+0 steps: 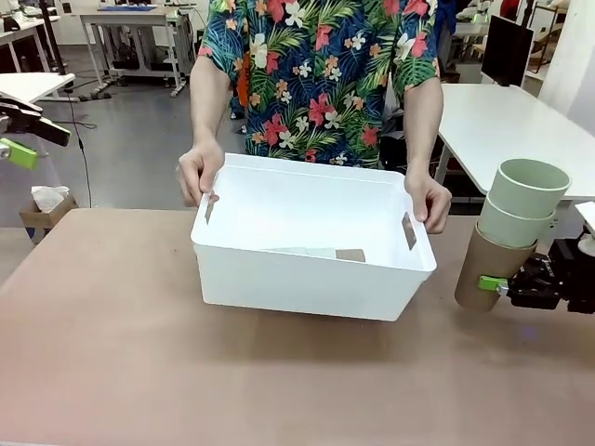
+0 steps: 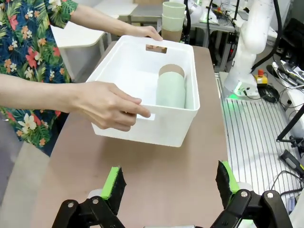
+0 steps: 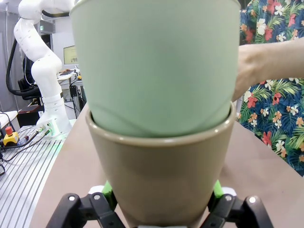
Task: Stack the cups and store them in the basket.
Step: Place the stack of Reusable plastic cups into the Pantry Basket.
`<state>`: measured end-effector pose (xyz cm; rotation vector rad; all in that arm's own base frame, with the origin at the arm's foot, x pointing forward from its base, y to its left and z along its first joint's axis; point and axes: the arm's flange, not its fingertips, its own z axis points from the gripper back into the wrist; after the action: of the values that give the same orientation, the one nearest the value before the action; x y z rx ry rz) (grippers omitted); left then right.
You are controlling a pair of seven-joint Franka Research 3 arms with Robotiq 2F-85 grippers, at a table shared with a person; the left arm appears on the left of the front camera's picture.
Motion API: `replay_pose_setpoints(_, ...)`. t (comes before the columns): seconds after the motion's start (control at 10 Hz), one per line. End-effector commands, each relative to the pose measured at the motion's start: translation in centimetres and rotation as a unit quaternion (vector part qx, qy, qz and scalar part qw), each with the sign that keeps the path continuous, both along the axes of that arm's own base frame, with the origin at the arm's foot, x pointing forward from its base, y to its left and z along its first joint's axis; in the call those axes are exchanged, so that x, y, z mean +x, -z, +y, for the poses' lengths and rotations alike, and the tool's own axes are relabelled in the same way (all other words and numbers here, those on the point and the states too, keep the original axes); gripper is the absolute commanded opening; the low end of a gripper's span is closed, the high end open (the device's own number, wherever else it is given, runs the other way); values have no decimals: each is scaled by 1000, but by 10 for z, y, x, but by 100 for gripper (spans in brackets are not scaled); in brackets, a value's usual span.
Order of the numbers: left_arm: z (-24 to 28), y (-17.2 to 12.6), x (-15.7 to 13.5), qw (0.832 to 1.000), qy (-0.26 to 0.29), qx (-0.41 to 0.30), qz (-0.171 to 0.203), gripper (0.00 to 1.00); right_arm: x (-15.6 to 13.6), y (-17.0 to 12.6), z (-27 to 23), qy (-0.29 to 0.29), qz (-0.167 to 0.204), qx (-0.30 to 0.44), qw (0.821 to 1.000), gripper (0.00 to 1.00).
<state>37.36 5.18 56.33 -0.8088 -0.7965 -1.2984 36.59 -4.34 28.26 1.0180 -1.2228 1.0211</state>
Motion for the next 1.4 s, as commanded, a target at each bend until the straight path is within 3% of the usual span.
replay_pose_setpoints(0.0,-1,-4,-1,1000,-2,-5,4,100,1,-5,0,-1,-8,-1,1000,85)
replay_pose_setpoints(1.2,-1,-4,-1,1000,-2,-5,4,100,0,0,0,0,0,0,1000,85)
replay_pose_setpoints(1.3,-1,-4,-1,1000,-2,-5,4,100,0,-26,-3,22,-2,-10,1000,85)
